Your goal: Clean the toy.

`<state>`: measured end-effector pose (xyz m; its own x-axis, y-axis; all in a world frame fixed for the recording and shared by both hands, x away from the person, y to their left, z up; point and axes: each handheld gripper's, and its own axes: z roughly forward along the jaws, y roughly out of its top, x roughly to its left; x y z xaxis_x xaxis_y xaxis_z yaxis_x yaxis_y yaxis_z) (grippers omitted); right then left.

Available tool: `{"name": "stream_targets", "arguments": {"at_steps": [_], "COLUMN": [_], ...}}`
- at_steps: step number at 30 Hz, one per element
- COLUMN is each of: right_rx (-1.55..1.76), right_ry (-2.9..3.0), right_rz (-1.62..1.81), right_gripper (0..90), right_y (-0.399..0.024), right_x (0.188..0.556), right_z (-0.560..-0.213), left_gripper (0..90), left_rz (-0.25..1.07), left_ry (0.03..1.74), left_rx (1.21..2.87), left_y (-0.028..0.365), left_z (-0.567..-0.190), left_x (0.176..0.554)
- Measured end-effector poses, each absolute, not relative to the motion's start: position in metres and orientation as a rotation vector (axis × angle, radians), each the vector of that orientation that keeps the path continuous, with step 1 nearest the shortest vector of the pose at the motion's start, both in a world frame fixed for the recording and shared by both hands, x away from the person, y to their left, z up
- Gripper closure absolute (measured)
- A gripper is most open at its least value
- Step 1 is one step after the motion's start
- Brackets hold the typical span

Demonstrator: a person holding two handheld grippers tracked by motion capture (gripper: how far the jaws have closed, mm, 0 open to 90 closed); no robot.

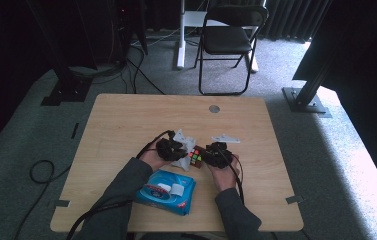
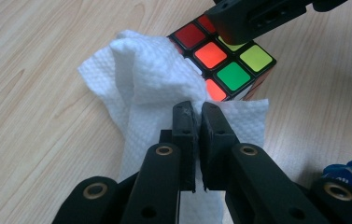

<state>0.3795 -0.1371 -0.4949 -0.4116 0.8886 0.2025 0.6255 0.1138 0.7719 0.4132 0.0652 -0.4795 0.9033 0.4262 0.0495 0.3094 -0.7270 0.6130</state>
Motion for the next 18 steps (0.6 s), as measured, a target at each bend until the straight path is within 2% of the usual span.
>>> {"name": "stream_targets", "arguments": {"at_steps": [6, 18], "right_rx": [1.514, 1.538], "right_ry": [2.086, 2.073], "right_rz": [1.189, 1.199], "right_gripper": [59.8, 68.9], "right_y": [-0.1402, -0.1407], "right_x": [0.3764, 0.3804], "right_z": [-0.4997, -0.501], "left_gripper": [85.8, 86.6], "left_rz": [0.228, 0.306], "left_ry": [0.51, 0.586], "left_rx": [2.437, 2.391], "left_y": [0.062, 0.0679], "left_z": [-0.4803, -0.4768], "left_x": [0.4125, 0.4199]}}
